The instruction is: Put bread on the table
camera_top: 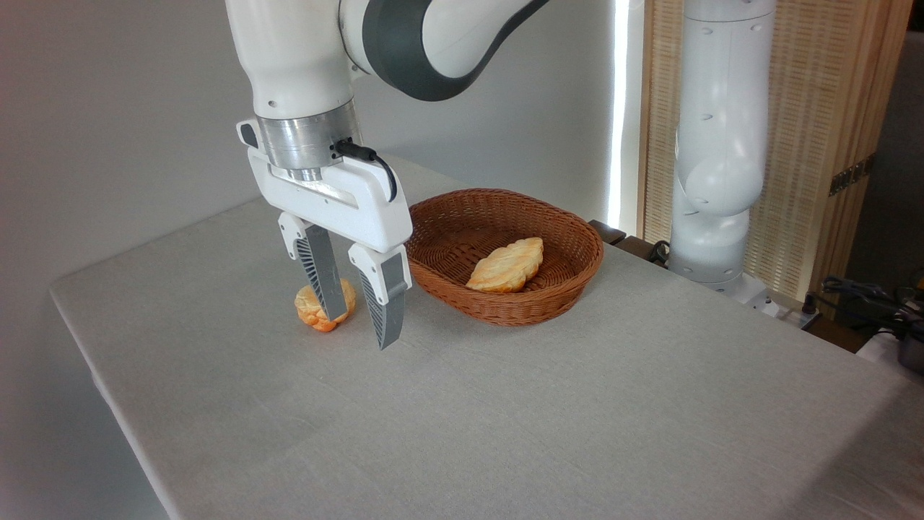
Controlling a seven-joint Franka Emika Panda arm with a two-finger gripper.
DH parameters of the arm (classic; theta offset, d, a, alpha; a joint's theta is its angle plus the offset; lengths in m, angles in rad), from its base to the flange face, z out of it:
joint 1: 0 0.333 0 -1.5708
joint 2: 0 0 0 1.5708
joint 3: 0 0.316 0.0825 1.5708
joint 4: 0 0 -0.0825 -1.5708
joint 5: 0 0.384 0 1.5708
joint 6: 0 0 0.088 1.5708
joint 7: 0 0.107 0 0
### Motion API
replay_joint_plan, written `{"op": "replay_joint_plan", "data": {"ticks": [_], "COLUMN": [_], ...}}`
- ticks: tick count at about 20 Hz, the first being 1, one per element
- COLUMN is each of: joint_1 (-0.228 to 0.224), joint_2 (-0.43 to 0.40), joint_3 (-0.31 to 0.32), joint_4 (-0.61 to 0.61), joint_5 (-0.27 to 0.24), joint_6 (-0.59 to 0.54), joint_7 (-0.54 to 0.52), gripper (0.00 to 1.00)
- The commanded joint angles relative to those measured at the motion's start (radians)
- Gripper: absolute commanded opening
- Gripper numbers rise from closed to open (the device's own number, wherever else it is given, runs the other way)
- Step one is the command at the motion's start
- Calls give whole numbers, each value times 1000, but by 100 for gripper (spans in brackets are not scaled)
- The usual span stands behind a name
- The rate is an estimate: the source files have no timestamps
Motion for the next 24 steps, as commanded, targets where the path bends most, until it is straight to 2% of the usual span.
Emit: {"op": "replay_joint_plan", "data": {"ticks": [1, 10, 12, 16, 19, 21, 24], "joint_1": [3, 3, 27, 29, 27, 27, 24], "joint_2": [-11, -17, -27, -52, -145, -224, -241], "joint_3": [2, 7, 2, 2, -1, -3, -9], "joint_4": [-6, -6, -6, -11, -75, -132, -138], "joint_5": [11, 11, 11, 11, 13, 16, 16], "joint_6": [17, 11, 11, 11, 11, -36, -125], "joint_7": [15, 16, 21, 33, 39, 85, 118], "gripper": [100, 100, 100, 100, 100, 100, 100]}}
